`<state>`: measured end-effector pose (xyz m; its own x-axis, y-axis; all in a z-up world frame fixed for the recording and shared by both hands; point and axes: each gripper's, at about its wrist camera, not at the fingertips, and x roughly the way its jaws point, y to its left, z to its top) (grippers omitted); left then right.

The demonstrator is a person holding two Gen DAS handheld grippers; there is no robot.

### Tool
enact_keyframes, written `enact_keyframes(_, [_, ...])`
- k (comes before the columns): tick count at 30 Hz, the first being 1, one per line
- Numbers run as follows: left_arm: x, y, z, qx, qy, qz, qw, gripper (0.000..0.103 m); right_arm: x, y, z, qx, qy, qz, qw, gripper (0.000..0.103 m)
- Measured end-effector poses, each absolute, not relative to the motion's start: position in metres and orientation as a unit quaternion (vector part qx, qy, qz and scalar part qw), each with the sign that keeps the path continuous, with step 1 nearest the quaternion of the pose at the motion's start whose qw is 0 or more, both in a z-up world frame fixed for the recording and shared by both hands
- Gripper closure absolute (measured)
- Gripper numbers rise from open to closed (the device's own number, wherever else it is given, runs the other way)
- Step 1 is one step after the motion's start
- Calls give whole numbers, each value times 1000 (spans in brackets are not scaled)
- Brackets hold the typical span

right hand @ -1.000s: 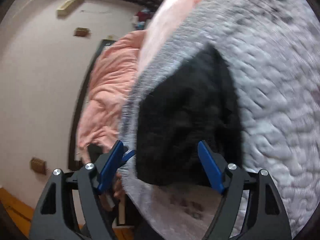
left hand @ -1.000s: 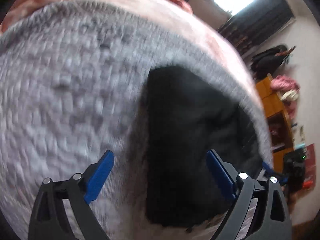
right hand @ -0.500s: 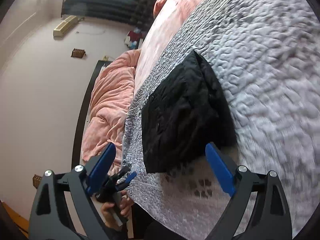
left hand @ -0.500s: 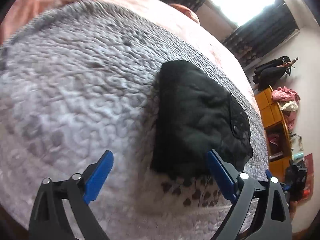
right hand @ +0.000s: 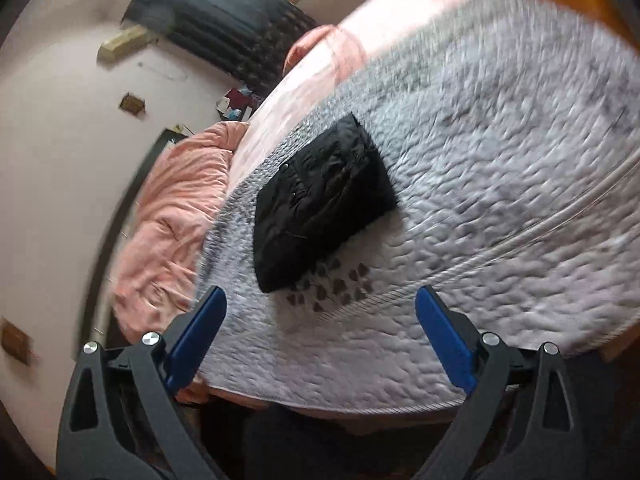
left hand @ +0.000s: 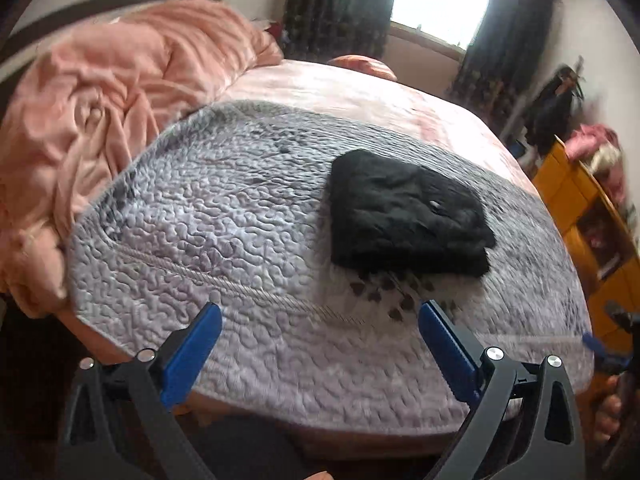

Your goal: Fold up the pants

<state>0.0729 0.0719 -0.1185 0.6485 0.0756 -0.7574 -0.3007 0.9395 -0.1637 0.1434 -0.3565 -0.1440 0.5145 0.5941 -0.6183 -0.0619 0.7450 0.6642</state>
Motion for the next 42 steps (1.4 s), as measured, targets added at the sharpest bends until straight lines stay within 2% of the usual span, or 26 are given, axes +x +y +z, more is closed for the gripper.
enact_keyframes(8, [4,18,-61,-114,348,99,925,4,54,-307,-53,87,356,183,912,3])
enact_keyframes(16, [-45,-21,-18,-76,323,105,937,4,-7,-265,-11,-16,316,182,931,3])
enact_keyframes(23, [-67,-31,0,-73,318,118,938,4,-37,-251,12,-30,313,169,934,3])
enact_keyframes(36, [-81,-29,3,-73,319,108,939,4,-35,-237,5,-44,344,162,924,3])
enact_keyframes(42, [-75,-16,1,-107,324,87,936,4,-26,-234,-1,-44,352,164,920,3])
